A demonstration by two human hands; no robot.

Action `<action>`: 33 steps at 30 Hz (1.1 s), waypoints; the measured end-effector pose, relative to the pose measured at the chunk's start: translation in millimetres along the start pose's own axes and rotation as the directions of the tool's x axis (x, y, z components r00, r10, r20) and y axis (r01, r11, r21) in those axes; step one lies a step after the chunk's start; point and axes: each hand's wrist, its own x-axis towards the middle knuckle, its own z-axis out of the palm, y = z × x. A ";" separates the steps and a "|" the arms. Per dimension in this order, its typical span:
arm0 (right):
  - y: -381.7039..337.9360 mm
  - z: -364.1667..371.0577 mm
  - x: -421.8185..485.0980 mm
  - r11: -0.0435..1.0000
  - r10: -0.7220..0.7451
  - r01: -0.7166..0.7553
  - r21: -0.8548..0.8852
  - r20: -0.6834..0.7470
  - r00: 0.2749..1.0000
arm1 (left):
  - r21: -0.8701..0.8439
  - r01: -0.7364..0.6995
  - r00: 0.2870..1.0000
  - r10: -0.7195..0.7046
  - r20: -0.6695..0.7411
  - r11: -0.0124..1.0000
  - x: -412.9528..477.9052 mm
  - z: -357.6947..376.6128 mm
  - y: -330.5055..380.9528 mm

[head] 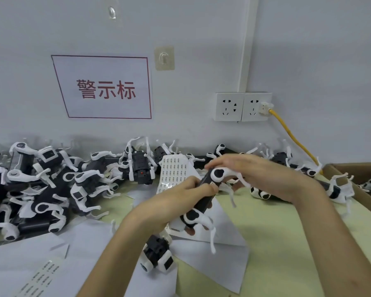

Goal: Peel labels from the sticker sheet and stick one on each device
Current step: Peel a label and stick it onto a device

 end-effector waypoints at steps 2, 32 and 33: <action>4.9 2.4 3.4 0.998 0.051 -0.052 0.029 0.029 0.998 | 0.057 0.032 0.999 -0.032 -0.005 0.998 2.2 1.0 -3.9; 97.0 -82.2 -32.0 0.224 0.390 0.722 0.654 -0.740 0.549 | 0.043 -0.134 0.669 0.123 -0.733 0.990 26.2 -87.0 -43.1; 93.9 -81.8 -30.2 0.223 0.382 0.719 0.658 -0.737 0.557 | 0.117 -0.105 0.666 0.157 -0.729 0.988 28.3 -87.8 -44.2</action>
